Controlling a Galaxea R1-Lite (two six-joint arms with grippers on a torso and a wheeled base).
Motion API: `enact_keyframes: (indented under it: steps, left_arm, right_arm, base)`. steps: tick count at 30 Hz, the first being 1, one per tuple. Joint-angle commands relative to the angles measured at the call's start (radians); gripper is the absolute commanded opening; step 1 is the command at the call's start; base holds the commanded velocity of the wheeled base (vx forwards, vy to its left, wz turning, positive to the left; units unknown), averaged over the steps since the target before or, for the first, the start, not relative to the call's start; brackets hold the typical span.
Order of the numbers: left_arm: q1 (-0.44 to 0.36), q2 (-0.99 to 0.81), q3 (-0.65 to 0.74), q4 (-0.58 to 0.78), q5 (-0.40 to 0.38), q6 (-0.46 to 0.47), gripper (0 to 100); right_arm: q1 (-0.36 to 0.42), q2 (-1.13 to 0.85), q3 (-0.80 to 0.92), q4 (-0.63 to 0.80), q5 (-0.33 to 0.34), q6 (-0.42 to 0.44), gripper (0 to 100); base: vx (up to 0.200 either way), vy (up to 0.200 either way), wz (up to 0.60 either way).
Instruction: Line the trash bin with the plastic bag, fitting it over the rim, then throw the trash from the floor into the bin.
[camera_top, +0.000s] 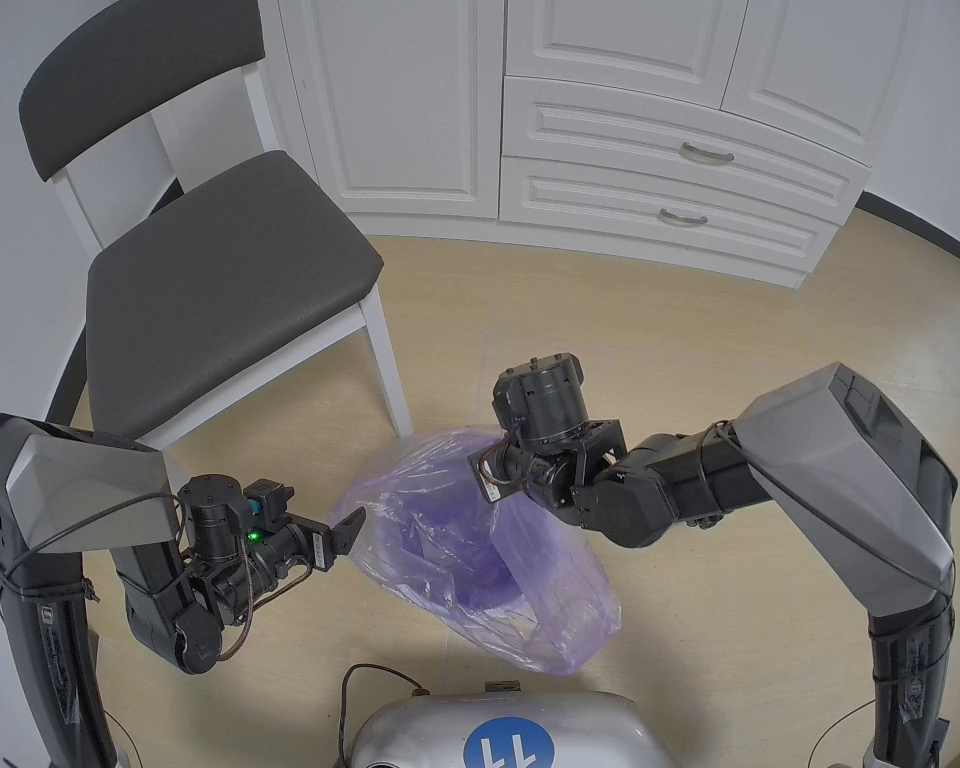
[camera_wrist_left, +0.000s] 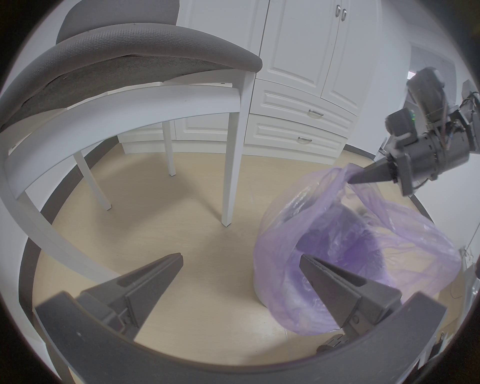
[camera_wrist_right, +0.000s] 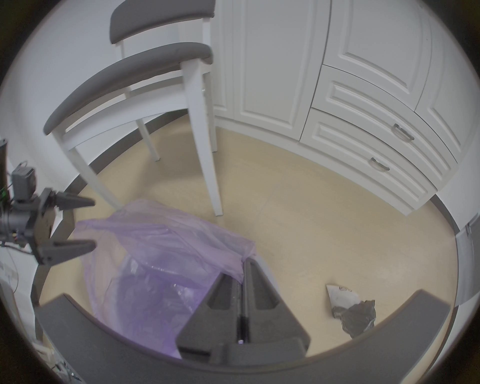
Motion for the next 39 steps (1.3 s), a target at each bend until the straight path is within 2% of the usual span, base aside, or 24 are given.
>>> enact_keyframes:
  steps: [1,3,8,12,19,20,28,33,34,39]
  left_arm:
    - [0.015,-0.004,-0.007,0.0,-0.003,-0.001,100]
    - [0.012,0.0,-0.011,-0.002,0.002,-0.002,100]
    - [0.007,0.002,-0.023,0.0,0.005,-0.004,100]
    - [0.006,-0.004,-0.022,-0.002,0.005,-0.004,100]
    - [0.004,-0.006,-0.022,-0.002,0.005,-0.002,100]
    - [0.004,-0.006,-0.022,-0.002,0.005,-0.002,100]
    - [0.004,-0.007,-0.022,-0.002,0.003,-0.002,100]
    - [0.002,-0.009,-0.019,-0.002,0.003,-0.004,100]
    - [0.002,-0.012,-0.014,-0.002,0.003,-0.002,100]
    - [-0.008,-0.03,0.004,-0.002,0.006,-0.004,100]
  right_arm:
    - [-0.037,0.117,-0.136,-0.002,-0.003,-0.005,0]
    - [-0.046,0.167,-0.222,-0.002,-0.004,0.003,0]
    - [-0.052,0.222,-0.308,-0.024,-0.006,0.007,0]
    - [-0.072,0.291,-0.426,-0.098,-0.006,-0.003,0]
    - [-0.08,0.321,-0.446,-0.101,-0.004,-0.023,0]
    - [-0.081,0.318,-0.446,-0.099,-0.004,-0.026,100]
    - [-0.058,0.23,-0.446,-0.099,-0.006,-0.039,100]
    - [-0.008,0.046,-0.293,-0.016,-0.006,-0.102,100]
    - [0.005,-0.002,-0.254,0.005,-0.007,-0.14,100]
    - [0.028,-0.106,-0.193,0.014,-0.134,-0.307,100]
  base:
    - [0.0,0.0,0.0]
    - [0.0,0.0,0.0]
    - [0.0,0.0,0.0]
    - [0.0,0.0,0.0]
    - [0.0,0.0,0.0]
    - [0.0,0.0,0.0]
    - [0.0,0.0,0.0]
    - [0.0,0.0,0.0]
    - [0.0,0.0,0.0]
    - [0.0,0.0,0.0]
